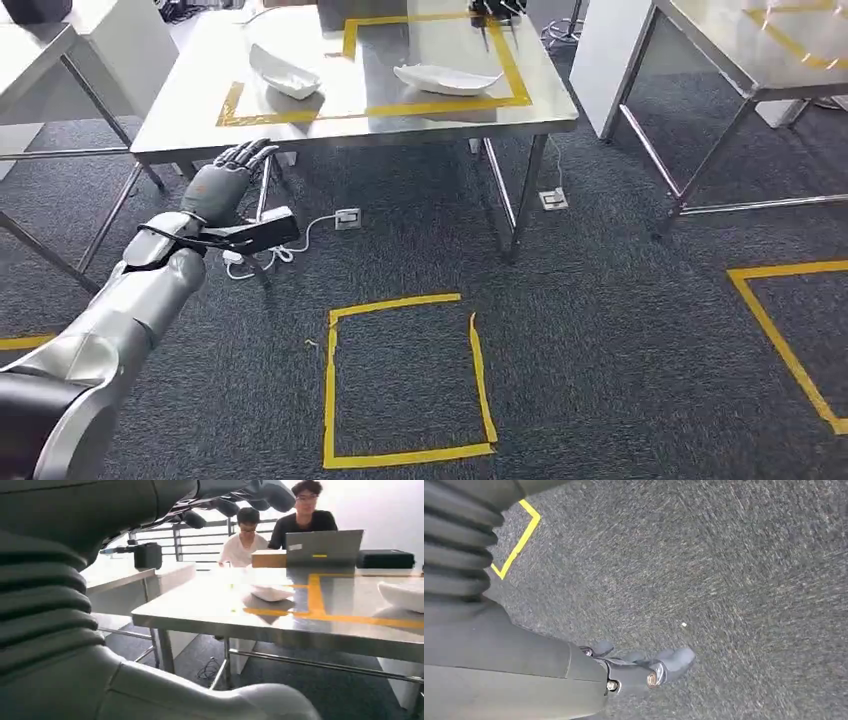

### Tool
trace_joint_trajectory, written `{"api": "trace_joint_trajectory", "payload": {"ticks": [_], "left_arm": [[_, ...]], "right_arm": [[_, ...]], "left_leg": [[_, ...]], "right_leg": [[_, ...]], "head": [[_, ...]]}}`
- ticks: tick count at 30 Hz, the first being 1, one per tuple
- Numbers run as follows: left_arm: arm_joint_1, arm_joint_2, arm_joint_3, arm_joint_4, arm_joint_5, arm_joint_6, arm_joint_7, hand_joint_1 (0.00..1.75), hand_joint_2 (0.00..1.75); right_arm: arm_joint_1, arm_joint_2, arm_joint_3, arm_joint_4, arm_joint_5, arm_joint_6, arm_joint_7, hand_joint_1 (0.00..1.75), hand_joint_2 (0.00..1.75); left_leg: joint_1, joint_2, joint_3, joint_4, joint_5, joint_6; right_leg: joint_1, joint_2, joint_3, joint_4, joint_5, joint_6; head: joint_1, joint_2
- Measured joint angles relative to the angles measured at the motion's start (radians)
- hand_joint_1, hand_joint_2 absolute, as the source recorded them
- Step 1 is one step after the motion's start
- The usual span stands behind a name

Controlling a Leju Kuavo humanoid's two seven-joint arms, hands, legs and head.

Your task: Take the parts from the cabinet and place them on the table.

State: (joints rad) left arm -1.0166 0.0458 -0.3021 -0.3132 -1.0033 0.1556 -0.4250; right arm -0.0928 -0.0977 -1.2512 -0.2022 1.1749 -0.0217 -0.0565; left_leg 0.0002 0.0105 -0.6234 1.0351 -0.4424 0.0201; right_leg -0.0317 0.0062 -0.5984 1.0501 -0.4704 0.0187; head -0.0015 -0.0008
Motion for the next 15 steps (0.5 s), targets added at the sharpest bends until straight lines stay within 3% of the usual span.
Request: {"api": "trace_joint_trajectory", "payload": {"ticks": [2, 6, 15], "left_arm": [[-0.001, 0.0, 0.001, -0.001, 0.0, 0.0, 0.002, 0.0, 1.75], [0.0, 0.0, 0.003, 0.0, 0.0, -0.008, 0.007, 0.0, 1.75], [0.0, 0.004, 0.004, 0.0, -0.002, -0.009, 0.018, 0.0, 1.75]], "right_arm": [[0.001, 0.0, 0.0, 0.0, 0.003, 0.001, 0.0, 0.0, 1.75], [0.0, 0.0, 0.0, 0.0, 0.009, 0.003, -0.003, 0.0, 1.75], [0.0, 0.0, 0.0, 0.0, 0.012, 0.008, -0.006, 0.0, 1.75]], "left_leg": [[0.001, 0.0, 0.001, -0.006, 0.007, -0.004], [0.003, -0.001, 0.005, -0.015, 0.026, -0.041], [0.002, -0.004, 0.0, -0.014, 0.029, -0.045]], "right_leg": [[0.002, 0.0, -0.002, 0.0, 0.002, -0.006], [0.005, -0.002, -0.01, 0.001, 0.008, -0.014], [0.005, -0.002, -0.012, 0.0, 0.012, -0.011]], "head": [[0.001, 0.0], [0.0, 0.0], [0.001, 0.0]]}}
